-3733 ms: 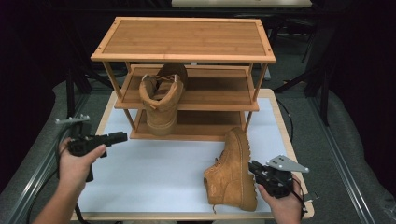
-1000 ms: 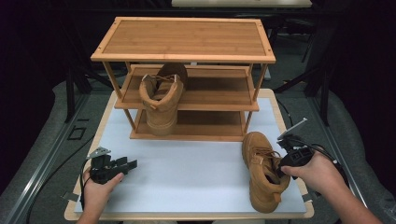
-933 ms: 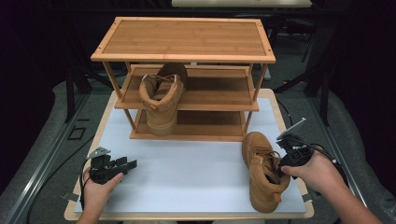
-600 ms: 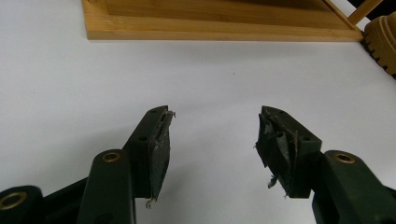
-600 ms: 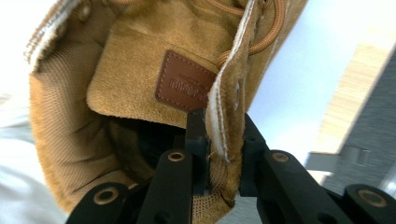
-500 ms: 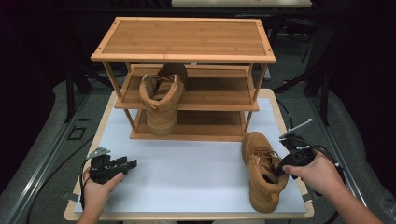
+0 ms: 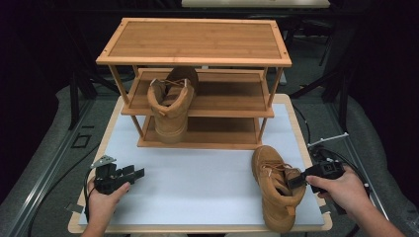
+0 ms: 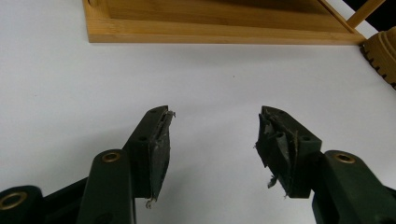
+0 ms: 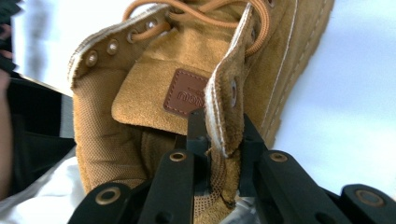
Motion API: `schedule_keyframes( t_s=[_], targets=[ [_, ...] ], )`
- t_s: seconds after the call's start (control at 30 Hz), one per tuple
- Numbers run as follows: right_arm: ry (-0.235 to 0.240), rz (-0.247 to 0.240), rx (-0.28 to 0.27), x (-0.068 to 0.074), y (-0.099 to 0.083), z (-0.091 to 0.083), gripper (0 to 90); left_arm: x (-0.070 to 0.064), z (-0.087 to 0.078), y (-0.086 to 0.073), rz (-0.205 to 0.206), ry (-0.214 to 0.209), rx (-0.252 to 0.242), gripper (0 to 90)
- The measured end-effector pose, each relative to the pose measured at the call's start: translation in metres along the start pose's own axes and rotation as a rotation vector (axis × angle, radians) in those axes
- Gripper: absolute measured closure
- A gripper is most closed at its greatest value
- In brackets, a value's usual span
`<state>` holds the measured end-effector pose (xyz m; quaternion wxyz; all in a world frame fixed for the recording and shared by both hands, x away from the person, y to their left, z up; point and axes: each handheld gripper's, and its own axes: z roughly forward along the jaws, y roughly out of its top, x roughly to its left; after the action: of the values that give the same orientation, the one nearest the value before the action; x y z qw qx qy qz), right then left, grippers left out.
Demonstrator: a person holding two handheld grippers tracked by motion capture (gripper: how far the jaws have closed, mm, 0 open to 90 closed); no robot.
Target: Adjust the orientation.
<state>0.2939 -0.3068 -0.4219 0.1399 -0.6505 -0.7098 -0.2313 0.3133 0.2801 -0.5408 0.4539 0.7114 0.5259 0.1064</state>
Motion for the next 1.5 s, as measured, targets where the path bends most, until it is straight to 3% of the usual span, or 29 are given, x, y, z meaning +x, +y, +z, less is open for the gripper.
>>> schedule_keyframes(
  t_s=[0.3, 0.47, 0.5, 0.53, 0.57, 0.77, 0.87, 1.0, 1.17, 1.5],
  targets=[
    [0.173, -0.016, -0.088, 0.013, -0.007, 0.002, 80.4, 0.0, 0.0, 0.0, -0.004, 0.002, -0.002, 43.7],
    [0.235, -0.035, -0.138, 0.028, -0.008, -0.001, 80.3, 0.0, 0.0, -0.001, -0.006, -0.001, -0.004, 43.7],
    [0.204, -0.043, -0.139, 0.033, -0.008, -0.005, 80.3, 0.0, 0.0, -0.001, -0.005, 0.001, -0.003, 43.7],
    [0.295, -0.058, -0.173, 0.035, -0.008, -0.005, 80.3, 0.001, 0.0, -0.001, -0.007, 0.001, -0.003, 43.7],
    [0.253, -0.067, -0.17, 0.041, -0.008, -0.011, 80.3, 0.001, 0.0, -0.001, -0.008, 0.001, -0.004, 43.6],
    [0.292, -0.108, -0.225, 0.063, -0.005, -0.04, 80.3, 0.0, 0.001, -0.001, -0.007, 0.0, 0.001, 43.7],
    [0.287, -0.12, -0.242, 0.077, -0.001, -0.055, 80.2, 0.0, 0.001, -0.001, -0.007, 0.001, 0.003, 43.7],
    [0.279, -0.14, -0.241, 0.09, 0.003, -0.063, 80.3, 0.0, 0.0, -0.001, -0.006, 0.0, -0.001, 43.7],
    [0.284, -0.142, -0.221, 0.092, 0.004, -0.066, 80.3, 0.002, 0.0, -0.001, -0.008, -0.001, 0.0, 43.7],
    [0.326, -0.176, -0.26, 0.107, 0.001, -0.081, 80.2, 0.0, 0.0, -0.001, -0.01, -0.001, -0.008, 43.6]
  ],
)
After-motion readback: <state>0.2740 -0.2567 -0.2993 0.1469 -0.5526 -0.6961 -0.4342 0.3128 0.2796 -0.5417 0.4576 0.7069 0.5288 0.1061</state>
